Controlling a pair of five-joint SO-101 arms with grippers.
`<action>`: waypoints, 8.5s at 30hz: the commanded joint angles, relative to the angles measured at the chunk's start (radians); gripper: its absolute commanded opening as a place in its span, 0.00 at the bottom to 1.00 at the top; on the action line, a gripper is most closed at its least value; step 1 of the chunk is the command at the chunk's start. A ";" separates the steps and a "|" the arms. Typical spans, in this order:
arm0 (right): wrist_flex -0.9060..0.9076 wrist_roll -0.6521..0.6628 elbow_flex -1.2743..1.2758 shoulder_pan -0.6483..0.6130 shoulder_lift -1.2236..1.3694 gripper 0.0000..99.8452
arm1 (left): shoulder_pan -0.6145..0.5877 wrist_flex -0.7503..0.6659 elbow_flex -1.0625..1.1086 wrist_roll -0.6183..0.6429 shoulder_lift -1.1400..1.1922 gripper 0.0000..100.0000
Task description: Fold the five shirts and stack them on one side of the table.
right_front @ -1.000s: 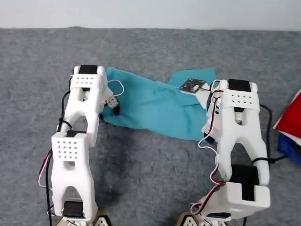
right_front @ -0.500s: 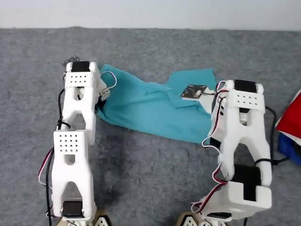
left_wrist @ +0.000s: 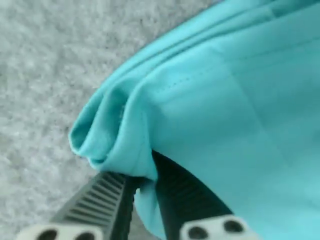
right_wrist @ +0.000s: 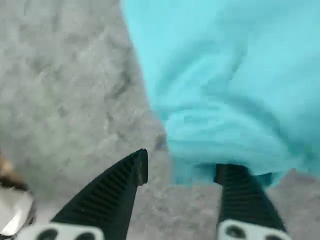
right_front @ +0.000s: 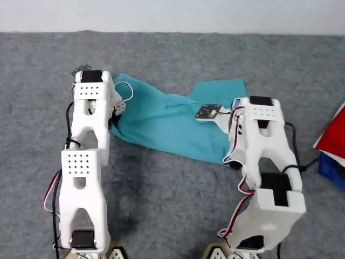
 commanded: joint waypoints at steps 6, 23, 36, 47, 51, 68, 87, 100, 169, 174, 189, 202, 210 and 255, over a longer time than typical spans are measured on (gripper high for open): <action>-0.025 -0.012 -0.040 -0.010 0.025 0.01 | -0.021 0.028 -0.031 -0.014 -0.006 0.01; 0.285 0.186 -0.040 0.113 0.016 0.01 | -0.025 0.029 0.321 -0.152 -0.249 0.01; 0.352 0.318 -0.002 0.295 0.013 0.01 | -0.163 0.028 0.817 -0.272 -0.485 0.01; 0.346 0.213 -0.063 0.171 -0.130 0.25 | -0.135 0.028 0.762 -0.275 -0.499 0.24; 0.341 0.212 -0.064 0.104 -0.163 0.21 | -0.144 0.029 0.765 -0.276 -0.517 0.41; 0.203 -0.074 -0.368 -0.352 0.139 0.19 | -0.215 0.029 0.766 -0.310 -0.707 0.41; 0.191 -0.074 -0.686 -0.326 0.453 0.00 | -0.367 0.029 0.766 -0.408 -0.707 0.41; 0.205 -0.068 -0.807 -0.272 0.467 0.01 | -0.331 0.029 0.766 -0.407 -0.707 0.41; 0.027 -0.351 -0.416 -0.364 0.240 0.01 | -0.437 0.029 0.768 -0.493 -0.707 0.41; 0.025 -0.324 -0.423 -0.341 0.240 0.01 | -0.437 0.029 0.768 -0.493 -0.707 0.41; 0.013 -0.321 -0.423 -0.346 0.229 0.02 | -0.437 0.029 0.768 -0.493 -0.707 0.41; 0.252 -0.370 -0.531 -0.479 0.185 0.23 | -0.437 0.029 0.860 -0.493 -0.707 0.41; 0.220 -0.396 -0.529 -0.498 0.246 0.23 | -0.439 0.029 0.860 -0.493 -0.709 0.41; 0.110 -0.327 -0.816 -0.263 0.426 0.01 | -0.428 0.029 0.987 -0.494 -0.904 0.41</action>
